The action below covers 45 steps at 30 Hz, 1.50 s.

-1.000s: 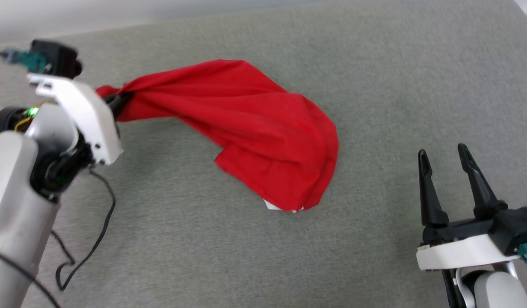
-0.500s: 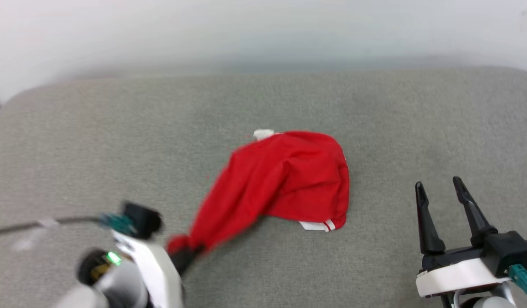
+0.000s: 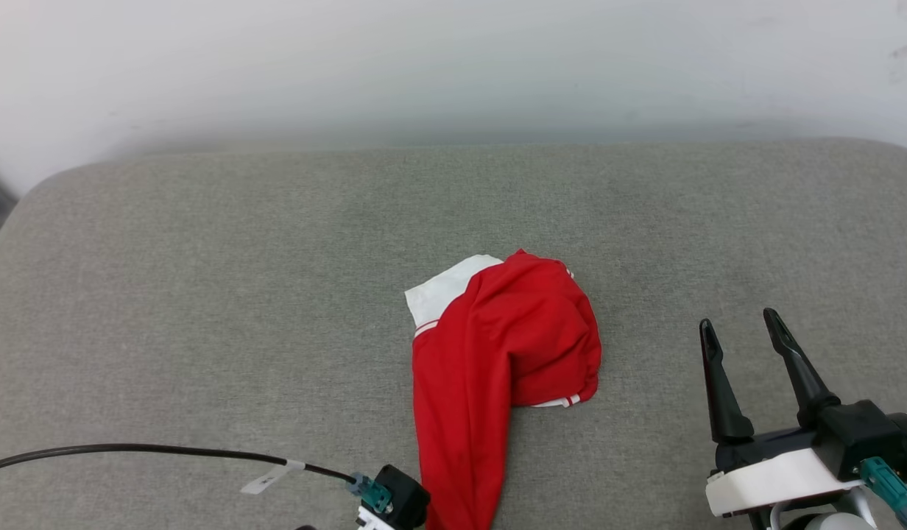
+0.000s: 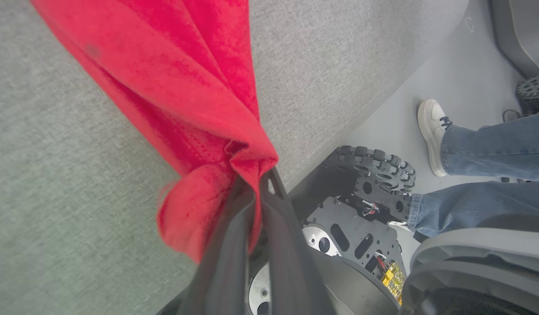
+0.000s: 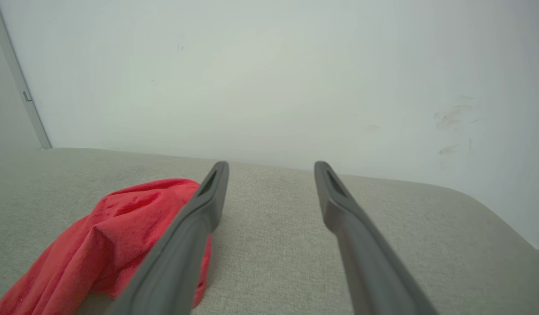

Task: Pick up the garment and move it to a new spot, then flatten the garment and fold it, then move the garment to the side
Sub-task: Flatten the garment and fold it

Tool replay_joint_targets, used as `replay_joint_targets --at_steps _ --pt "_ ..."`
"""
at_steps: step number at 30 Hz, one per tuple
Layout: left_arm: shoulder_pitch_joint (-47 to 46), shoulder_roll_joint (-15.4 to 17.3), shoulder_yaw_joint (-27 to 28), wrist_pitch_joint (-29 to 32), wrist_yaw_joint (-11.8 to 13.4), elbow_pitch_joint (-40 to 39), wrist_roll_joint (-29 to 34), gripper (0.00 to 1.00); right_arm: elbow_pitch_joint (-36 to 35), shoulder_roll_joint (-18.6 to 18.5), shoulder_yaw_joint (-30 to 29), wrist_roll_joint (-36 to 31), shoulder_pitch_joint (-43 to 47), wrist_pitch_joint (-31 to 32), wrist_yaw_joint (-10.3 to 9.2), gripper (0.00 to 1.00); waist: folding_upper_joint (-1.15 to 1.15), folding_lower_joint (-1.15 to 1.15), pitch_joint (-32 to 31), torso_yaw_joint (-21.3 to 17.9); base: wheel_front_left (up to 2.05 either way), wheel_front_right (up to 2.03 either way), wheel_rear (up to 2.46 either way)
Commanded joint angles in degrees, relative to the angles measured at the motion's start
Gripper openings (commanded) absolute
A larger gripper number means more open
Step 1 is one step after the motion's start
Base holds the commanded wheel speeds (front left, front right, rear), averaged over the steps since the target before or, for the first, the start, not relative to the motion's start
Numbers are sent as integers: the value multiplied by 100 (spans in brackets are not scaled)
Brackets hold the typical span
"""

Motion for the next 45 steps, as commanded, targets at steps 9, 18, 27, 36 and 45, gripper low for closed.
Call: replay_joint_targets --at_steps 9,18,27,36,45 --pt "-349 -261 270 -767 -94 455 67 100 18 -4 -79 -33 65 -9 -4 100 0 1 -36 -70 0 0 0" --pt "-678 22 1353 -2164 266 -182 365 100 23 -4 -86 -48 104 -9 -4 100 0 1 -232 -10 0 0 0" --pt "-179 96 2025 -3659 710 -459 734 100 -60 -4 -80 -9 135 -9 -4 100 0 1 -132 -46 0 0 0" --pt "-502 -89 1571 -3172 726 -654 888 100 -114 -4 -66 -59 -37 -9 -4 100 0 1 241 -143 0 0 0" --pt "-1346 -562 442 -1265 357 -566 634 100 -103 -2 -50 -32 -252 -9 -3 100 0 1 677 -463 0 0 0"
